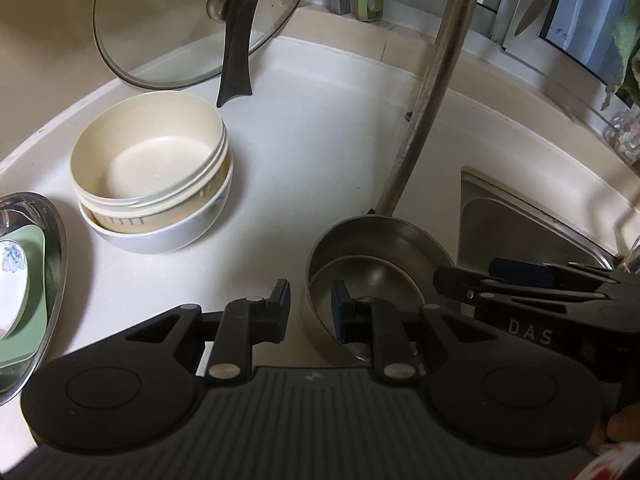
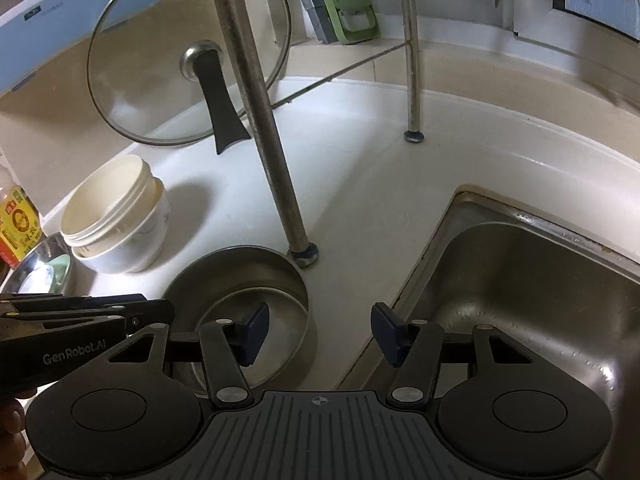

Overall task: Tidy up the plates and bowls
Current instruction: 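Move the open right gripper to the rim of the small steel pot, then close the right gripper on the rim of the steel pot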

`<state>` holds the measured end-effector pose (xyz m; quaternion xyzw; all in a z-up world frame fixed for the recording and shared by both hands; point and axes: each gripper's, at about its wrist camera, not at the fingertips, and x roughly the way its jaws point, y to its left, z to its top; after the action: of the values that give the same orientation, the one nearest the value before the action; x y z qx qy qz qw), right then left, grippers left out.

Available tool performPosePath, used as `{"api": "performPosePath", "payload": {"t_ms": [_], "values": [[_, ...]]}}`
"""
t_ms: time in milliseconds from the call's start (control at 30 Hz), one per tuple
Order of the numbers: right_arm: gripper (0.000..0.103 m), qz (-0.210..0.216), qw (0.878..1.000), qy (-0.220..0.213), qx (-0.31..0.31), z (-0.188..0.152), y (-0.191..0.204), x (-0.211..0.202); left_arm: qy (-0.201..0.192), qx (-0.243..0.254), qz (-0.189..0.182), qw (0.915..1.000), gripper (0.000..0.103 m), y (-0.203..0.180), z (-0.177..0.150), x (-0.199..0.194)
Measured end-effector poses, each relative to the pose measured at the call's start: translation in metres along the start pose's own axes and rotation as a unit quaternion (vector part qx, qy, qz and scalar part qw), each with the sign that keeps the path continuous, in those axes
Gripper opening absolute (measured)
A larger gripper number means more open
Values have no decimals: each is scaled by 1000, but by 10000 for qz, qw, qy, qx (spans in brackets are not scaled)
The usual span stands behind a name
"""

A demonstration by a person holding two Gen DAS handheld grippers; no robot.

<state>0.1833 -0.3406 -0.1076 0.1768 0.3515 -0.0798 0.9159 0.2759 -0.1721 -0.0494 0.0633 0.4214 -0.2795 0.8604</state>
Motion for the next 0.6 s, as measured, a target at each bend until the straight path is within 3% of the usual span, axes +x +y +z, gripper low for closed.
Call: {"api": "performPosePath", "payload": {"t_ms": [333,600], "values": [[53,-33,10000,80,37,0,-2,10,167,-39,-26,9999,19,2,2,16],[41,-21,9999,151,50,-4,-1,18,211,-66,-60,9997,19,5,3,25]]}}
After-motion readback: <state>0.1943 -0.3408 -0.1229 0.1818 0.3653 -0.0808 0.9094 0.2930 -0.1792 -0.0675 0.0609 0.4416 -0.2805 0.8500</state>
